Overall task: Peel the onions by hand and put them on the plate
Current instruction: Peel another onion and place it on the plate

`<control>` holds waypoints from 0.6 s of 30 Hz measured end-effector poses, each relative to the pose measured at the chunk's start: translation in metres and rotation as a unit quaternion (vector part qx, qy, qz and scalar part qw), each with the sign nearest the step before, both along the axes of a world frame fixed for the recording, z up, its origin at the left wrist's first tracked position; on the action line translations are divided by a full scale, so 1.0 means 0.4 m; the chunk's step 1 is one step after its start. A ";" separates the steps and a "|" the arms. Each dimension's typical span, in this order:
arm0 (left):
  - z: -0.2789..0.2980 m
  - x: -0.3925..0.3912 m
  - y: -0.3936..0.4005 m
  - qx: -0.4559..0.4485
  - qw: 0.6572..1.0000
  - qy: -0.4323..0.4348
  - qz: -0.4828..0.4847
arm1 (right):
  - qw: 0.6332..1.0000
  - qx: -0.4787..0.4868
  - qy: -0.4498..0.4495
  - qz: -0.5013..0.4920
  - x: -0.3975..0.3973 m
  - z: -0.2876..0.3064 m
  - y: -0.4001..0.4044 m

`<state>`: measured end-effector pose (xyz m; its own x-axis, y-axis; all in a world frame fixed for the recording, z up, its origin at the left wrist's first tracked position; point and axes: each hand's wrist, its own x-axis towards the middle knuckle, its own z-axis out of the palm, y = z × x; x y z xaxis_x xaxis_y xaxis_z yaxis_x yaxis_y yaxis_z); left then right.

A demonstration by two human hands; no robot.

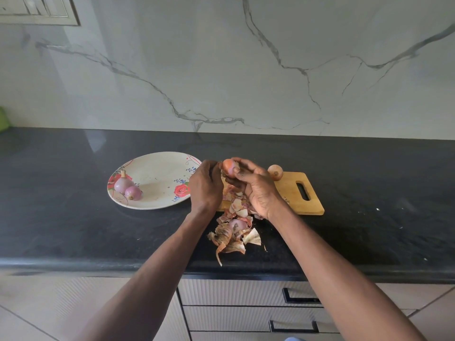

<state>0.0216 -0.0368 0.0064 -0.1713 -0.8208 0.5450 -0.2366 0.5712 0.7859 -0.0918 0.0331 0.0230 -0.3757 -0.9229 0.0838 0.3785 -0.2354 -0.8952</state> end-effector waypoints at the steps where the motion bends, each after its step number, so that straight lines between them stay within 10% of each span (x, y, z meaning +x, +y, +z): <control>1: -0.001 0.000 -0.002 0.003 1.000 -0.008 -0.003 | 1.000 0.003 0.007 -0.019 -0.002 -0.003 -0.002; 9: 0.011 0.013 -0.005 0.065 0.995 0.045 -0.058 | 0.983 0.020 0.129 -0.127 -0.037 -0.003 -0.004; 18: 0.017 0.018 -0.007 0.283 0.891 0.208 -0.289 | 0.941 -0.010 0.290 -0.176 -0.014 -0.008 0.010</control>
<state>0.0289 -0.0398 0.0133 -0.5338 -0.8247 0.1871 0.3464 -0.0114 0.9380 -0.0975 0.0370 0.0197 -0.5430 -0.7460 0.3855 -0.2764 -0.2748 -0.9209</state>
